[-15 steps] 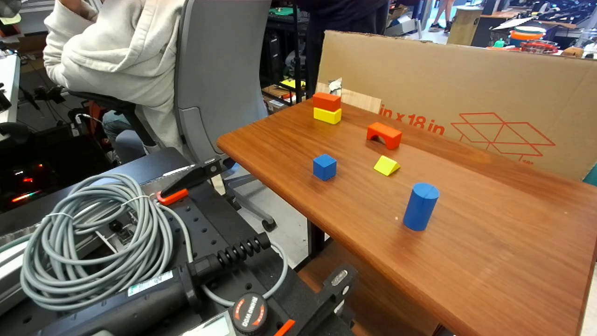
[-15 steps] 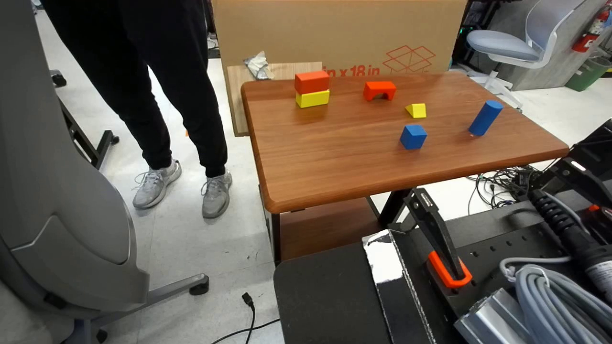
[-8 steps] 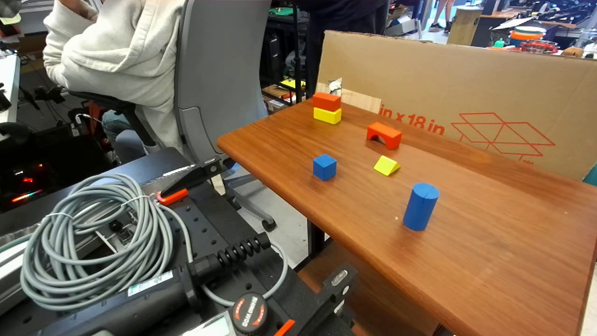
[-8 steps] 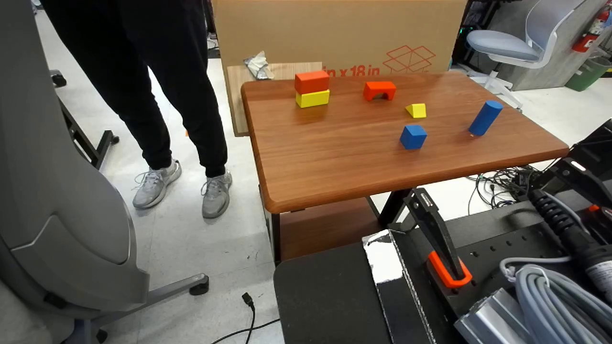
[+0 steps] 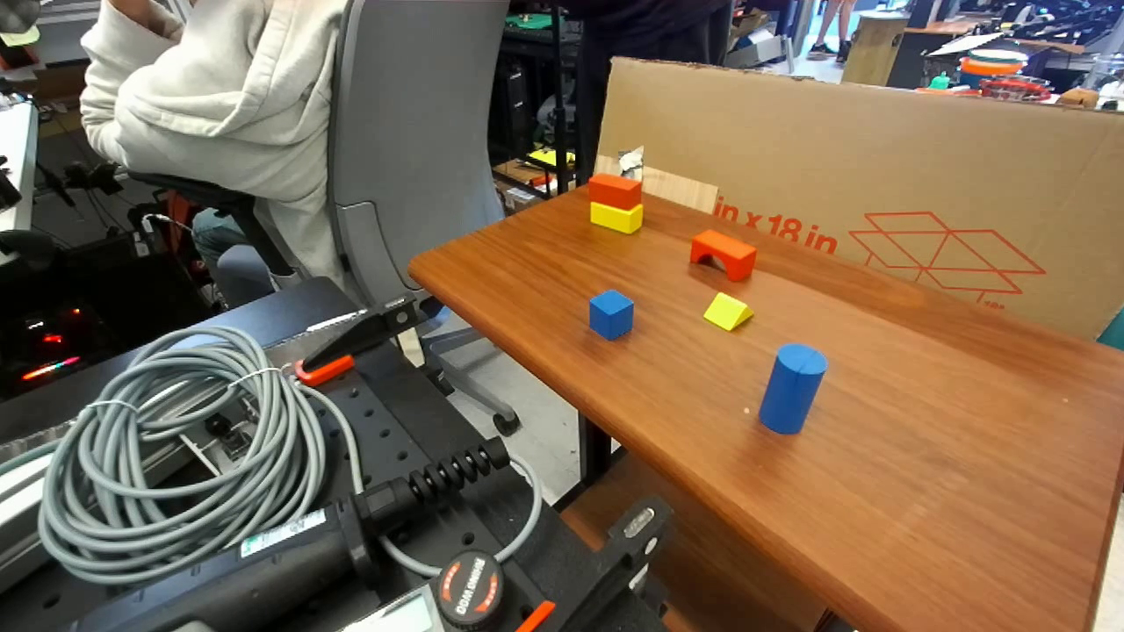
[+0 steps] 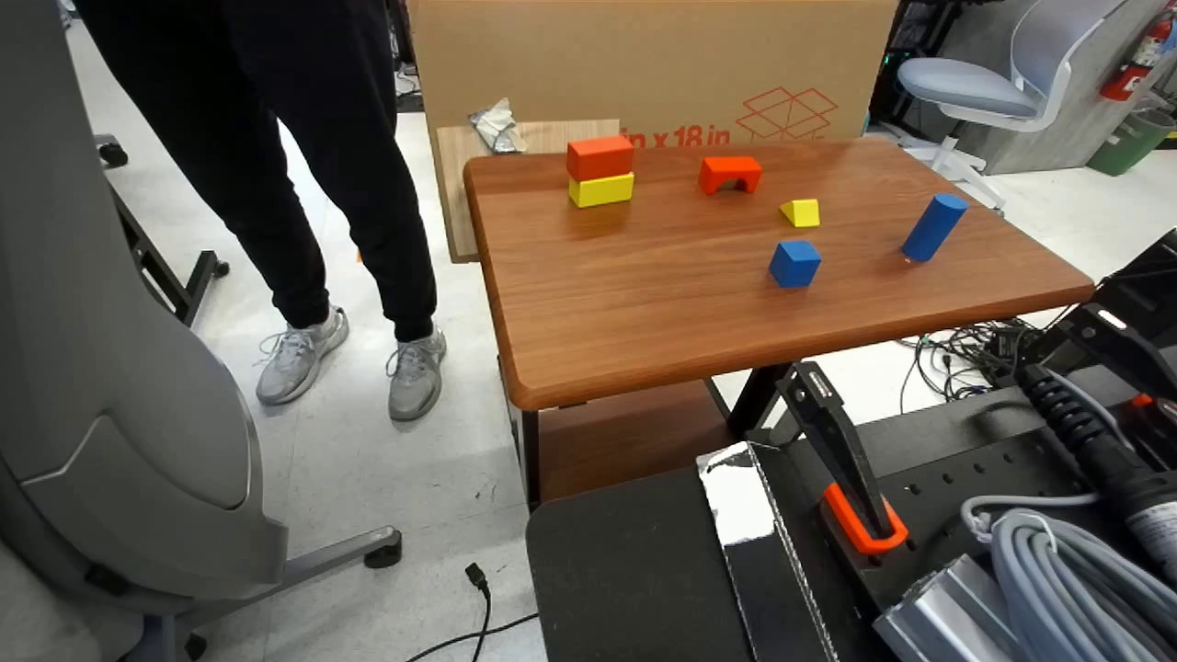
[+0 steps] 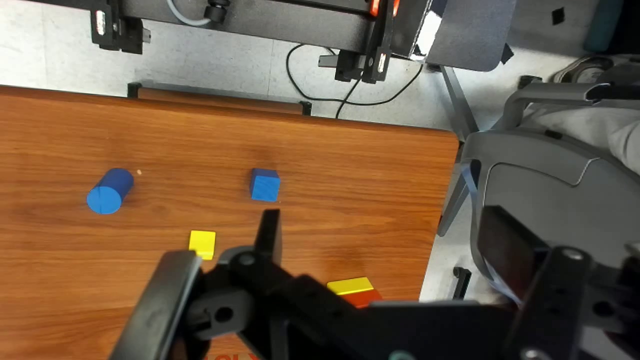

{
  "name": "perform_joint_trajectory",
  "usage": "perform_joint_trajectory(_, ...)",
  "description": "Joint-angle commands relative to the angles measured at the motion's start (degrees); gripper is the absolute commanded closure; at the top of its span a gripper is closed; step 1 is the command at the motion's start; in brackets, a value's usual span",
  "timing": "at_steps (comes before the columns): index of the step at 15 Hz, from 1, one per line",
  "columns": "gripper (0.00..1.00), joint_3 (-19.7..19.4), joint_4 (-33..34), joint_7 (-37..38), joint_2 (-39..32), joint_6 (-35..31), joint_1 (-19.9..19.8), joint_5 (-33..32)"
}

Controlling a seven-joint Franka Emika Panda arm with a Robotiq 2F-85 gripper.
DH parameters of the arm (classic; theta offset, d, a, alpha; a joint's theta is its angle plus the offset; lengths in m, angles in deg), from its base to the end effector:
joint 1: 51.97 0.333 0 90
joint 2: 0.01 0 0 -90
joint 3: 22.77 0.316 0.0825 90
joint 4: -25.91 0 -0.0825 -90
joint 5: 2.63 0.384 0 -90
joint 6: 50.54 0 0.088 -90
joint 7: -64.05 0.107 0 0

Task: Put the orange block over the other orange block

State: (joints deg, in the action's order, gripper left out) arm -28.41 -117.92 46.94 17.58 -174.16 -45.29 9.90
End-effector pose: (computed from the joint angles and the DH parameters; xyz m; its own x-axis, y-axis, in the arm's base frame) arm 0.4250 0.0168 0.3882 0.9808 0.1948 0.0014 0.1906 -0.9583 -0.2127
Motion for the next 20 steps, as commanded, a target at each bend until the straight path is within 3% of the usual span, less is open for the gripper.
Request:
perform_joint_trajectory(1,0.00,1.05,0.08,-0.25,-0.04,0.17,-1.08,0.35)
perform_joint_trajectory(18,0.00,1.05,0.08,-0.25,-0.03,0.17,-1.08,0.35)
perform_joint_trajectory(20,0.00,1.07,1.06,-0.37,-2.49,-0.95,-1.05,1.10)
